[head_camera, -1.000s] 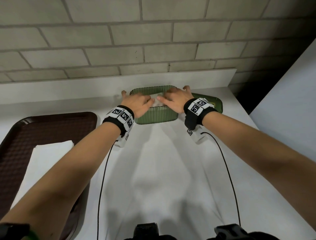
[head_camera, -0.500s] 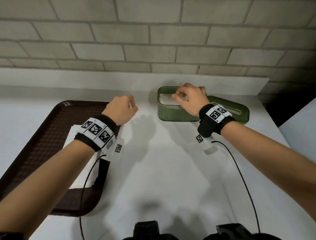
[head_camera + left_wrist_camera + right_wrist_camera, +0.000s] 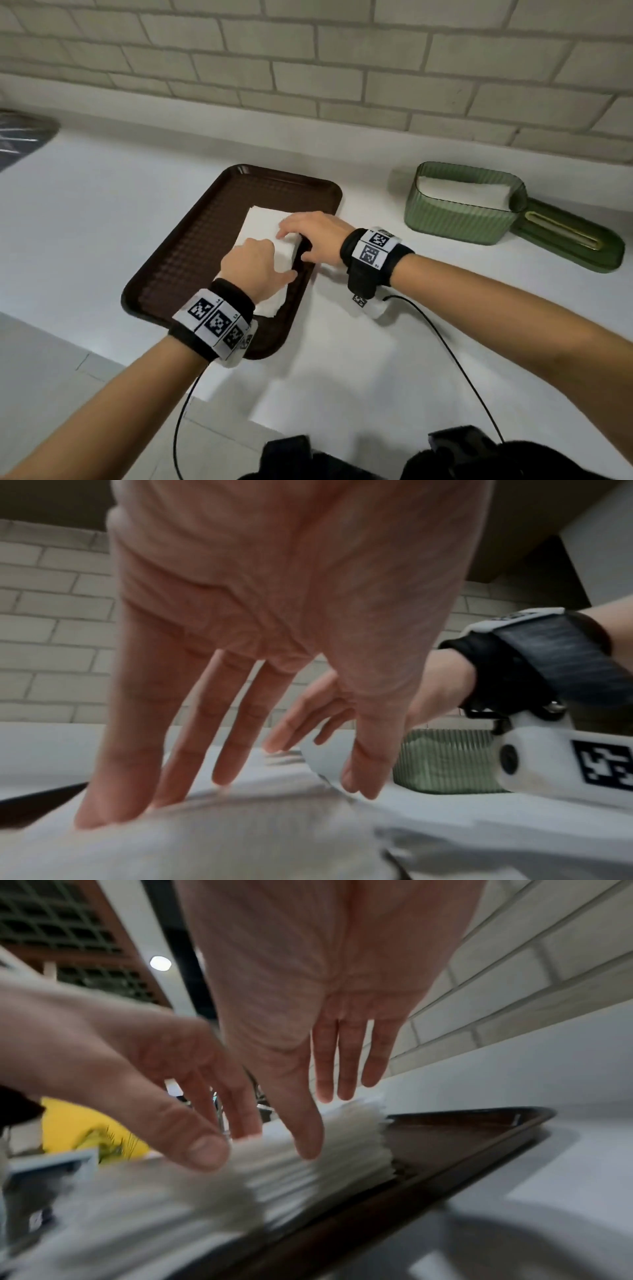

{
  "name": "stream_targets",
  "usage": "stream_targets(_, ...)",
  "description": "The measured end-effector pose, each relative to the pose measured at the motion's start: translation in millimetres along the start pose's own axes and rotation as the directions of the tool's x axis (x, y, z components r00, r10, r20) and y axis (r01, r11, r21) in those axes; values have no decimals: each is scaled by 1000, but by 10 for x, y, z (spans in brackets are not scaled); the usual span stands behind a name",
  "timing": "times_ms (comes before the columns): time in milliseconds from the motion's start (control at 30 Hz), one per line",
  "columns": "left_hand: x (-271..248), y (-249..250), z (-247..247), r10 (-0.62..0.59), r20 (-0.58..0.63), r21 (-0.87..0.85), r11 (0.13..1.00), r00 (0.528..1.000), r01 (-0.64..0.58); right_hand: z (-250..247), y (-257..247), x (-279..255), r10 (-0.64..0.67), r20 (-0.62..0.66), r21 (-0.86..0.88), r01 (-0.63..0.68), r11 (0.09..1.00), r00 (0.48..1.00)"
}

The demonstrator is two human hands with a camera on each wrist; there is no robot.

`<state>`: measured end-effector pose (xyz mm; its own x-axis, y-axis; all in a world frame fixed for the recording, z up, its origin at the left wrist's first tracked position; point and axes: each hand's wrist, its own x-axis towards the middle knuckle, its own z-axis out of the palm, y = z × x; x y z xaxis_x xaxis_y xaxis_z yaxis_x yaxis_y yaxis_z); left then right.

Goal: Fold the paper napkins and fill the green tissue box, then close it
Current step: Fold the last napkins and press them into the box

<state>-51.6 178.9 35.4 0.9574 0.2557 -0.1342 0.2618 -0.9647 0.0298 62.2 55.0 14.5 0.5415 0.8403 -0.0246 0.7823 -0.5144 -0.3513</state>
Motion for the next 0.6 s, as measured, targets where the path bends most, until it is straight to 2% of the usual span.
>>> stream_targets(167, -46, 3, 124, 20, -28, 42, 999, 999, -19, 108, -80, 243, -36, 53, -140, 43, 989, 998)
stream_targets(433, 10, -181, 145, 33, -54, 11, 999, 998, -32, -20, -110, 436, -82, 97, -229, 103, 968, 992)
stream_targets(600, 47, -423, -13, 17, -135, -150, 988, 991, -37, -104, -132, 478, -113, -22, -190, 107, 976, 993)
